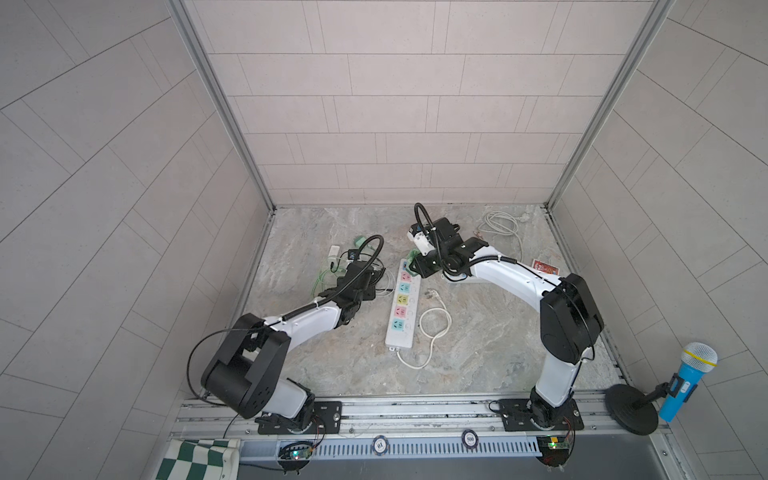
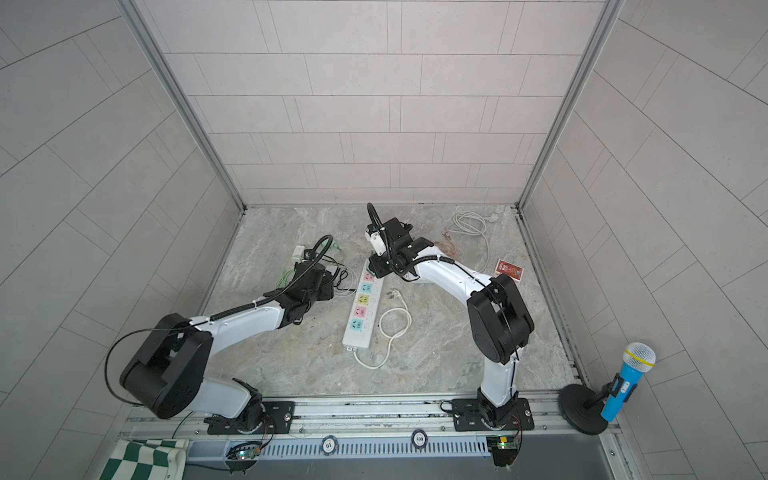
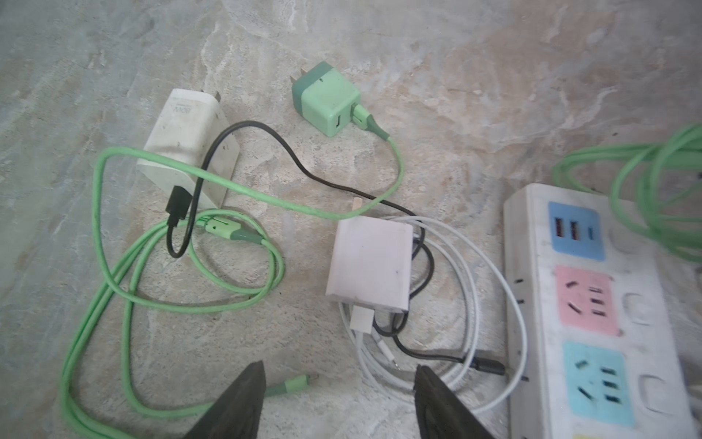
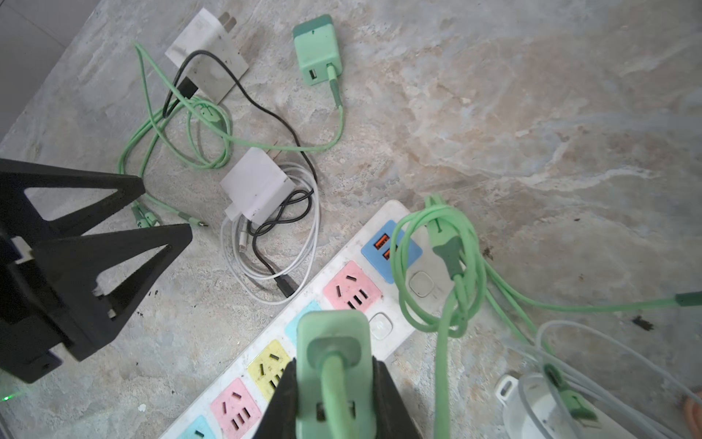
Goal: Insert the plug
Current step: 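Lower the green charger with the right gripper toward the multicolour strip's sockets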
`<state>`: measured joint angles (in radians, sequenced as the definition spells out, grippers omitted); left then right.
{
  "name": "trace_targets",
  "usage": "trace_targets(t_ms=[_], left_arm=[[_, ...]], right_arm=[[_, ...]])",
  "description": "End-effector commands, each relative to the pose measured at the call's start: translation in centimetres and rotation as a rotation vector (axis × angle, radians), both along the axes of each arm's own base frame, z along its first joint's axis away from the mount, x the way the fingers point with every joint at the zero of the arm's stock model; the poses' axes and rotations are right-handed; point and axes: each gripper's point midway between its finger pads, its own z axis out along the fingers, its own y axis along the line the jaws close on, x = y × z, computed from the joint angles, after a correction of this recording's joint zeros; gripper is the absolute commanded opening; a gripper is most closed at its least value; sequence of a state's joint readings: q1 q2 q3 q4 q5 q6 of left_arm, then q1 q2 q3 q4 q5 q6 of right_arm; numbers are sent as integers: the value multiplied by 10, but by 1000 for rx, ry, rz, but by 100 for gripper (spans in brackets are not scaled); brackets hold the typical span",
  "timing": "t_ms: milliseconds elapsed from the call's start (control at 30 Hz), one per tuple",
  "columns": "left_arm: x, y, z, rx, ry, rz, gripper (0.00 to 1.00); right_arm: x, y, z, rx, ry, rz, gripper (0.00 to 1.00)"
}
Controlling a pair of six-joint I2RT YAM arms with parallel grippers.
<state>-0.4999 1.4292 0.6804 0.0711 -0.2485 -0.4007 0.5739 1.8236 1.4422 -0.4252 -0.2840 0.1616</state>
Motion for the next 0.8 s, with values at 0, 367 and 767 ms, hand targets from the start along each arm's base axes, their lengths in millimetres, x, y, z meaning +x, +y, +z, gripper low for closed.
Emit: trace_targets(t_ms=[0,367,767], left_arm=[[-17,-5,-2,-73,36,-22,67],[-39,-48,-19,-254,37,-218,64],[-57,-101,-43,-327,89,-402,59]], right_arm=[[7,6,2,-30,-34,42,11],[10,-4,-28,-10,134,-222,10],[18,4,-43,-6,166,-310,9]])
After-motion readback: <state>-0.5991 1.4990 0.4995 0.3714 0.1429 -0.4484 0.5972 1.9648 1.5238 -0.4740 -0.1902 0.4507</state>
